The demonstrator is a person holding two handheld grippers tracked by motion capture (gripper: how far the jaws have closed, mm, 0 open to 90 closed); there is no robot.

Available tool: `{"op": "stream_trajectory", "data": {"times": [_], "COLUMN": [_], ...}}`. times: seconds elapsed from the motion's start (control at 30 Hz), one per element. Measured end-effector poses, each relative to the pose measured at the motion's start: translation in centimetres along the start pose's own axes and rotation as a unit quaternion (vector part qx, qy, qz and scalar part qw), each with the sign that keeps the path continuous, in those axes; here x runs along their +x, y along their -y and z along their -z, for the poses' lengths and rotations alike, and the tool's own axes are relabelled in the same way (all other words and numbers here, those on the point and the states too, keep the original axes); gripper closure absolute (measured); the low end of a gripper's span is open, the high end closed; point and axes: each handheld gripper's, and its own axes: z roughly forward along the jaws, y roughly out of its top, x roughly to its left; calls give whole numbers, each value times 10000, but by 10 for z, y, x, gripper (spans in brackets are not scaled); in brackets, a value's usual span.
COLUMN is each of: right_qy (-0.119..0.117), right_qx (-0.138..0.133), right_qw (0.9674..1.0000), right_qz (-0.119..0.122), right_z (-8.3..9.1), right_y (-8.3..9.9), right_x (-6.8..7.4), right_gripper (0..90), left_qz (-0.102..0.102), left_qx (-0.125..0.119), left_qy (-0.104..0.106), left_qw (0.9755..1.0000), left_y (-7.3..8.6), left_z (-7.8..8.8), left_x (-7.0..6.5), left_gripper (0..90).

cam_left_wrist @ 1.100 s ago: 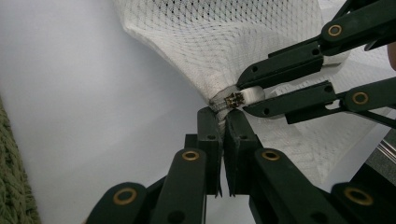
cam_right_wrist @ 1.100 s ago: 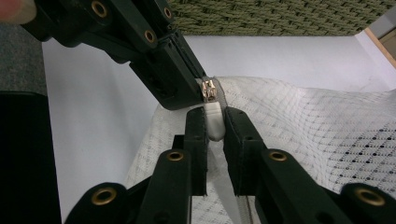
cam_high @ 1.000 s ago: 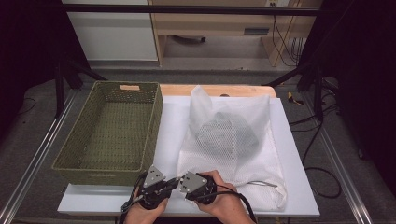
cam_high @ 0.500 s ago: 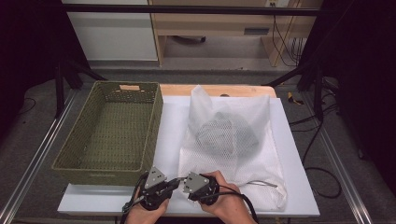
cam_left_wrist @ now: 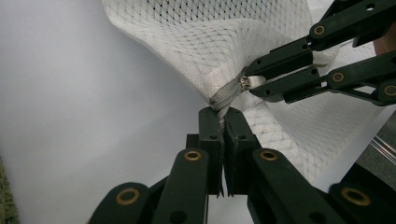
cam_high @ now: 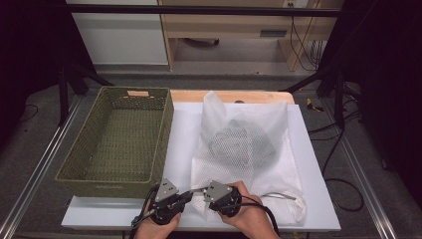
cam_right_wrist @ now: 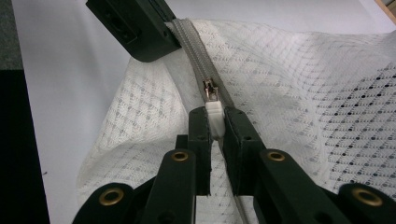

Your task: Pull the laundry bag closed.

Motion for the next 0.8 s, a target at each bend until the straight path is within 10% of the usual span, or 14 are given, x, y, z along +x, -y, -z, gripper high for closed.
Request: {"op": "stream_trajectory", "data": {"times": [0.8], "right_qy": [-39], "right_qx": [129], "right_qw": [9999], "right_qz": [-87], "right_z": [4], "right_y": [1], "right_x": [0], "right_gripper": [818], "left_qz": [-54], "left_qx": [-23], "left_qy": [-18], "left_qw": [10000], "left_y": [0], "left_z": [0], "left_x": [-2], "left_gripper": [874]}}
